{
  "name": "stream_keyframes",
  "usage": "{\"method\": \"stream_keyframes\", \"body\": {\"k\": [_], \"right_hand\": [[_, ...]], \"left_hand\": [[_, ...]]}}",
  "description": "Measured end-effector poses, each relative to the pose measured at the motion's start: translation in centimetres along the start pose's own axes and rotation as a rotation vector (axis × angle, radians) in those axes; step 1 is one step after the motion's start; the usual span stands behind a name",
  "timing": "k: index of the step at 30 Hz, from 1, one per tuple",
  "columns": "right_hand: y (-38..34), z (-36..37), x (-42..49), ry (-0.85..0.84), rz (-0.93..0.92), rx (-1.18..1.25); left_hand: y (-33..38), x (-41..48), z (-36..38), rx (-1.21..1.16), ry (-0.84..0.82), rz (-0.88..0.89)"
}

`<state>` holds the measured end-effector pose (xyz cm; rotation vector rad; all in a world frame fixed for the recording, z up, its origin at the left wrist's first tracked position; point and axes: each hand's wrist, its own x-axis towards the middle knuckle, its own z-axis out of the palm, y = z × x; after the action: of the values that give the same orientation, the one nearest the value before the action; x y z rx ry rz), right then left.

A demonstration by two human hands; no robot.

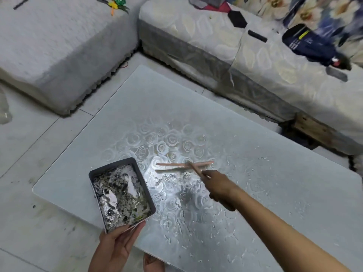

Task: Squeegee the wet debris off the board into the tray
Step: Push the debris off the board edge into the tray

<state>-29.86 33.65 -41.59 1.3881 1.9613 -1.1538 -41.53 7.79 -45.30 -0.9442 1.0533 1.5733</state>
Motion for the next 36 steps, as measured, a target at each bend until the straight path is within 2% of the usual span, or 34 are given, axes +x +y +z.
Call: {"method": "stream_keyframes", "body": {"k": [4,11,17,20,22,24,27,31,33,36], "right_hand": [[1.7,-5.3,0.9,-0.008,0.02,0.294],[5.7,-12.5,7.1,0.273,0.084,0.516],[8.0,-18.6,13.9,0.392,0.061,0.371],[8.8,-17.7,15.1,0.415,0.086,0.221],[9.6,-15.3,14.4,0.443,0.04,0.09],[10.1,-11.5,12.2,0.381,-0.02,0.056],[10.2,-7.3,7.8,0.195,-0.049,0.021],[8.6,-10.7,6.8,0.075,-0.128,-0.059],[7.0,-14.2,8.5,0.153,-0.168,-0.08],[4.9,-18.0,12.3,0.297,-0.117,-0.095]], "left_hand": [[-0.9,0.2,1.9,0.029,-0.016,0.013],[-2.8,1.8,5.0,0.126,-0.051,0.011],[-6.0,4.6,7.8,0.102,-0.078,0.017],[-8.2,5.8,9.2,0.077,-0.112,0.021],[-8.9,6.0,10.1,0.074,-0.109,0.017],[-9.7,5.7,11.2,0.064,-0.104,0.013],[-10.9,4.9,12.5,0.054,-0.084,0.012],[-11.9,3.6,13.3,0.015,-0.115,-0.006],[-12.1,3.2,13.3,0.021,-0.124,-0.008],[-12.8,3.1,13.0,0.062,-0.112,-0.013]]}}
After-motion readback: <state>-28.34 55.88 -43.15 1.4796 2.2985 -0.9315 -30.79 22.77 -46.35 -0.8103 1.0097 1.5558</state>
